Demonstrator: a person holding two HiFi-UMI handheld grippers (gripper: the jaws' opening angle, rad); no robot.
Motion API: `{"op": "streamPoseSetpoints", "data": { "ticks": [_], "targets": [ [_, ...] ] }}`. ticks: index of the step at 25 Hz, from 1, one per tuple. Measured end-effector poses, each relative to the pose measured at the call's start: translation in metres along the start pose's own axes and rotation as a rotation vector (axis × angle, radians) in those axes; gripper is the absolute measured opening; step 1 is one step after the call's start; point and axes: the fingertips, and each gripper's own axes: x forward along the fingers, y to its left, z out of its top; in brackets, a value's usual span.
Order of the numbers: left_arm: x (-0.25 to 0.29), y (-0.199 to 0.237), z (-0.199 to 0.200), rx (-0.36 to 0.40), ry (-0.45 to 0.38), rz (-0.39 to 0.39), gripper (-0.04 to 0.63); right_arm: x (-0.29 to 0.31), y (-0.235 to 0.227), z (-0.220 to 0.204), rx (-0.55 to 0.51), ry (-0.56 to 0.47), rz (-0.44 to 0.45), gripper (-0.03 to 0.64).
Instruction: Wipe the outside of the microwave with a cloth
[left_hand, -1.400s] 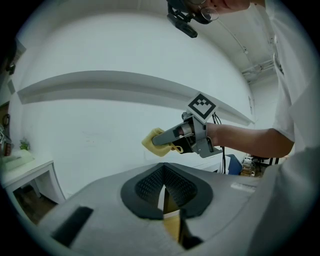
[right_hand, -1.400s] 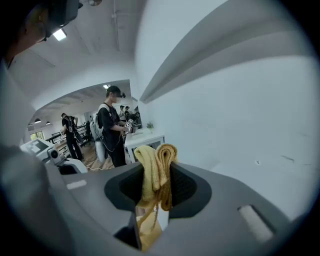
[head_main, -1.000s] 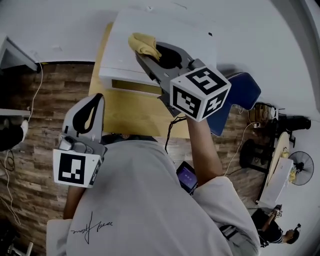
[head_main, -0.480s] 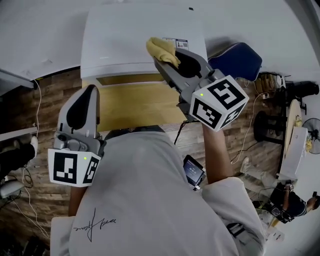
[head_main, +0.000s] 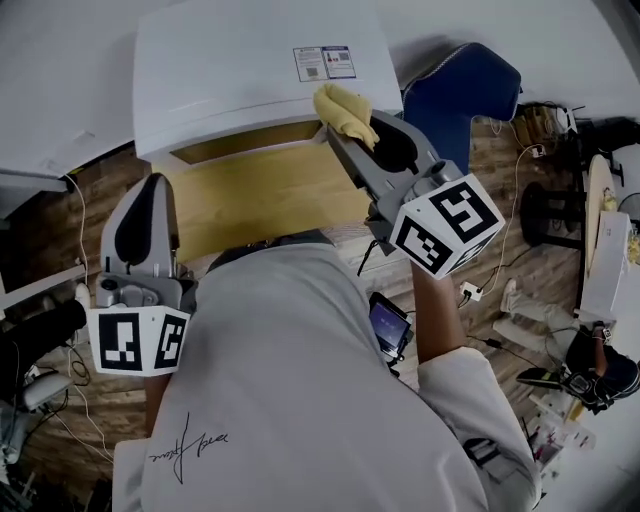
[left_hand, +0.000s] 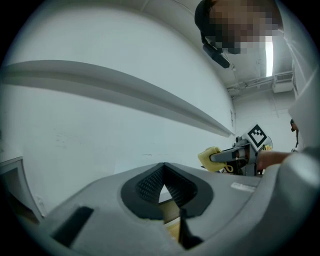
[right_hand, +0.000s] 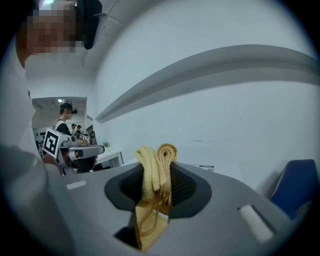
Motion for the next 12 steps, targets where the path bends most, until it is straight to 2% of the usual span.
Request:
{"op": "streamPoseSetpoints", "data": {
  "ticks": [12],
  "targets": [
    [0.005,-0.011,-0.014,0.023,0.008,-0.002,-0.003,-0.036,-0.009,-0.014,0.019,-0.051,-0.072,0.120]
  ]
}}
